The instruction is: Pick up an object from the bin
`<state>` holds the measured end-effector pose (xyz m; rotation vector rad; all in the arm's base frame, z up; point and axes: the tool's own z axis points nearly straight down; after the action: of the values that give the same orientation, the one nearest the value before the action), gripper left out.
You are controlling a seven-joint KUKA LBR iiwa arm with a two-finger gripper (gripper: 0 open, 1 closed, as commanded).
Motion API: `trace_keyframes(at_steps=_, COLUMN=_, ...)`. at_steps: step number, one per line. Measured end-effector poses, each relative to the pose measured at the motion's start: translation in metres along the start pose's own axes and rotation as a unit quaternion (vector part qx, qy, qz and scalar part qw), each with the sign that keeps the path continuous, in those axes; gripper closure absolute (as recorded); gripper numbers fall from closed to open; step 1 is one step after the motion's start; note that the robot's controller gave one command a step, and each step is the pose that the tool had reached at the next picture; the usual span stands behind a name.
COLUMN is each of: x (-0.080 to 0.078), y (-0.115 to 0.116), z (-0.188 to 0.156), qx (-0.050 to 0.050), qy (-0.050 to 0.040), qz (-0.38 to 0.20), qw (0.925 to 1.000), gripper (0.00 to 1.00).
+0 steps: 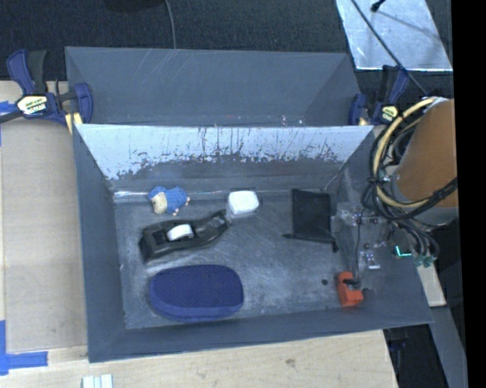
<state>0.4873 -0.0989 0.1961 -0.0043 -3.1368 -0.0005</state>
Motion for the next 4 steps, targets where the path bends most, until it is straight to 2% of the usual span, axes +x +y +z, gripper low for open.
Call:
trace_keyframes(at_steps=1, x=0.005, y=-0.025, z=0.102, qx=0.001, qy=-0.0028, qz=-0.212, qw=0.9773, gripper=0.0)
trace_keyframes(at_steps=2, x=-0.005, y=-0.039, z=0.124, qx=0.001, qy=-0.0052, qz=-0.193, qw=0.9813, gripper=0.0)
trace_keyframes(at_steps=3, x=-0.003, y=-0.038, z=0.126, qx=-0.001, qy=-0.0033, qz=-0.194, qw=0.9811, gripper=1.0)
trace_keyframes(at_steps=4, x=-0.003, y=-0.039, z=0.125, qx=0.001, qy=-0.0045, qz=-0.193, qw=0.9812, gripper=0.0)
